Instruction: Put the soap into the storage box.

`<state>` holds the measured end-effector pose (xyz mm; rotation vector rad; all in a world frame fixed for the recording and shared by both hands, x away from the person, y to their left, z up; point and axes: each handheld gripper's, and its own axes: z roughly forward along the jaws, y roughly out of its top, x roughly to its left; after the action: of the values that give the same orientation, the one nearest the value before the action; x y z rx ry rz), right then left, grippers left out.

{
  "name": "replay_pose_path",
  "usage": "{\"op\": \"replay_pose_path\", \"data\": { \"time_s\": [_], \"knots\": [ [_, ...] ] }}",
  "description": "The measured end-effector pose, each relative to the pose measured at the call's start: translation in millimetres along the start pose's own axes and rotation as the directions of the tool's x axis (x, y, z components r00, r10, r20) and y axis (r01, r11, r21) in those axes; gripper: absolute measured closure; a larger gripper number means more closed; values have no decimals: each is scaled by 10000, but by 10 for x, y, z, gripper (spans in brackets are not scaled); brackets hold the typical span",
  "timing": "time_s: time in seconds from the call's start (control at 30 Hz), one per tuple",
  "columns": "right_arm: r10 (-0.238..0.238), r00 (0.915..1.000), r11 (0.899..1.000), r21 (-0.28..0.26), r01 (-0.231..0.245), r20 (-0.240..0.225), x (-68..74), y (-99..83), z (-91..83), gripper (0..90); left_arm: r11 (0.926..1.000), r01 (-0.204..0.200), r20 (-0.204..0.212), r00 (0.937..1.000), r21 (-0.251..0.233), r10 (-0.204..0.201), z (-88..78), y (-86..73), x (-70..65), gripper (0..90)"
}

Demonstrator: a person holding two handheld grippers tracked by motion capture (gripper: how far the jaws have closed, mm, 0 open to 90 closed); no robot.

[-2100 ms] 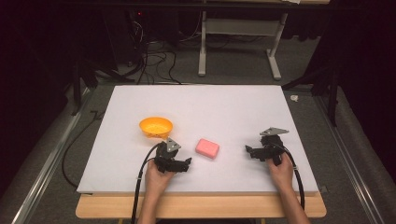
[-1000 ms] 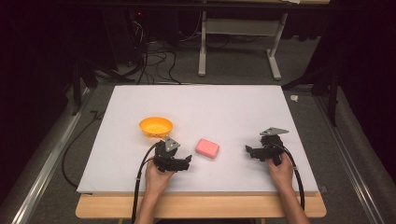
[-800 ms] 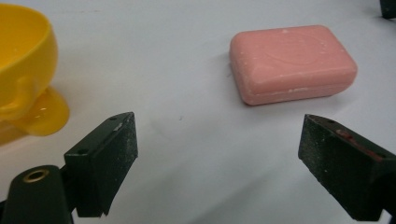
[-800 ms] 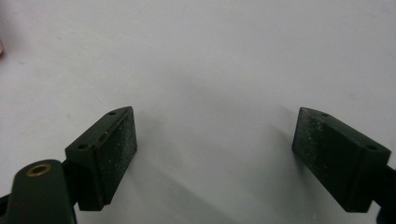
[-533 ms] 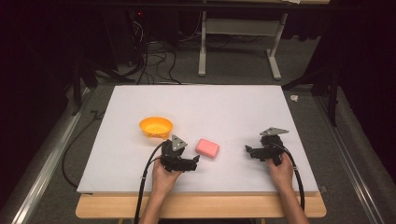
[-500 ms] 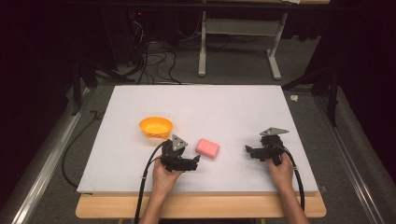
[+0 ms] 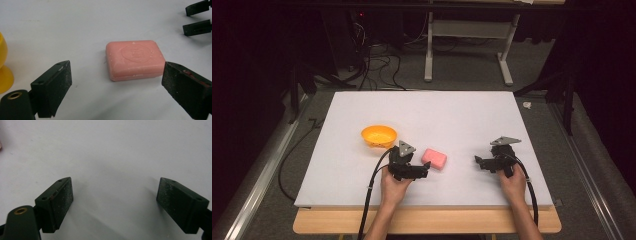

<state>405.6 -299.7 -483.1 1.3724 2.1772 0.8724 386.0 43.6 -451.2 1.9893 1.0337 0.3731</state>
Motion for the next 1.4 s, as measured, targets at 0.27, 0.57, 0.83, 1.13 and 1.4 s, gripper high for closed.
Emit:
{"op": "replay_pose_path", "data": {
  "time_s": [0.27,0.57,0.83,1.13,1.4],
  "knots": [
    [11,10000,10000,3,-11,-10,-1,0,0,145,9999,46,317,9995,101,-49,106,62,-47,99],
    [8,10000,10000,2,-8,-15,-1,0,1,145,9981,27,323,9995,623,-47,233,116,-58,92],
    [4,10000,10000,1,-4,-10,-1,0,1,145,9977,-164,182,9997,655,152,276,152,-105,84],
    [7,10000,10000,3,-7,-8,-1,0,0,145,9962,-212,255,9995,842,192,396,151,-197,77],
    [-48,10000,10000,-17,48,17,-2,-1,1,145,9973,-259,263,9994,691,241,434,189,-239,50]
  ]
}}
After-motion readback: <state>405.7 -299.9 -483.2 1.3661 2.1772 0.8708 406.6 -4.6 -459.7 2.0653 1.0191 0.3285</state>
